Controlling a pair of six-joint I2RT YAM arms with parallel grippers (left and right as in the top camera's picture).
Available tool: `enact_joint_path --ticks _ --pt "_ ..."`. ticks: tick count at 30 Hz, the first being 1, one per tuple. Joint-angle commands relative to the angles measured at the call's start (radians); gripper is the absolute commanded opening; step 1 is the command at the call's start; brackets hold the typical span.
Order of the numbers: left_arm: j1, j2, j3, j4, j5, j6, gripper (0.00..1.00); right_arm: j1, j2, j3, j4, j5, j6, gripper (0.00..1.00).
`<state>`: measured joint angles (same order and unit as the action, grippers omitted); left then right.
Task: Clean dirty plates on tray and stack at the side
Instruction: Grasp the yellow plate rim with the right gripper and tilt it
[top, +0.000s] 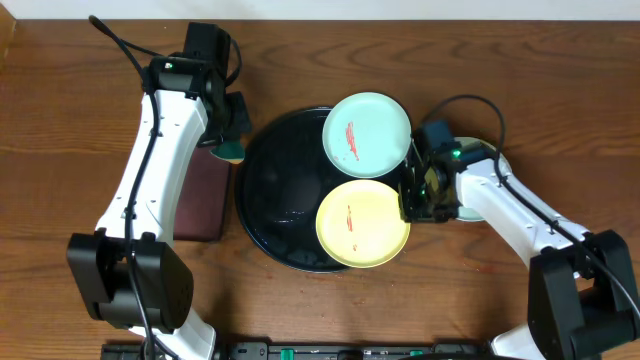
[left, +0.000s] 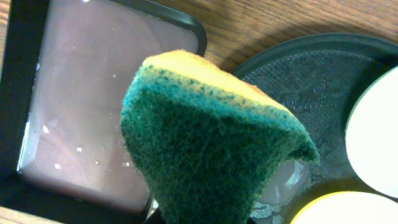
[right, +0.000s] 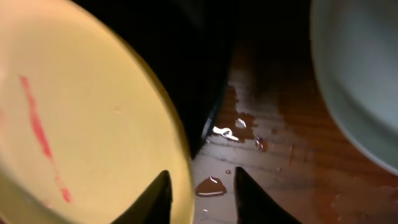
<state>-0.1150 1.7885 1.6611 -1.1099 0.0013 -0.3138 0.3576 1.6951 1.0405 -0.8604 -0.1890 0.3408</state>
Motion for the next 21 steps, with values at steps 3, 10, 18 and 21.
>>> enact_joint_path --ticks 3,10,18,21 --pt "-0.002 0.005 -0.008 0.002 -0.001 0.002 0.07 0.006 0.007 -0.012 0.017 0.0 0.034 0.23" --pt "-0.003 0.005 -0.008 0.0 -0.001 0.002 0.07 0.016 0.007 -0.012 0.035 -0.041 0.037 0.04" --pt "-0.003 0.005 -0.008 0.001 -0.001 0.002 0.07 0.085 0.007 0.007 0.061 -0.138 0.058 0.01" --pt "-0.003 0.005 -0.008 0.0 -0.001 0.002 0.07 0.106 0.007 0.026 0.1 -0.138 0.114 0.01"
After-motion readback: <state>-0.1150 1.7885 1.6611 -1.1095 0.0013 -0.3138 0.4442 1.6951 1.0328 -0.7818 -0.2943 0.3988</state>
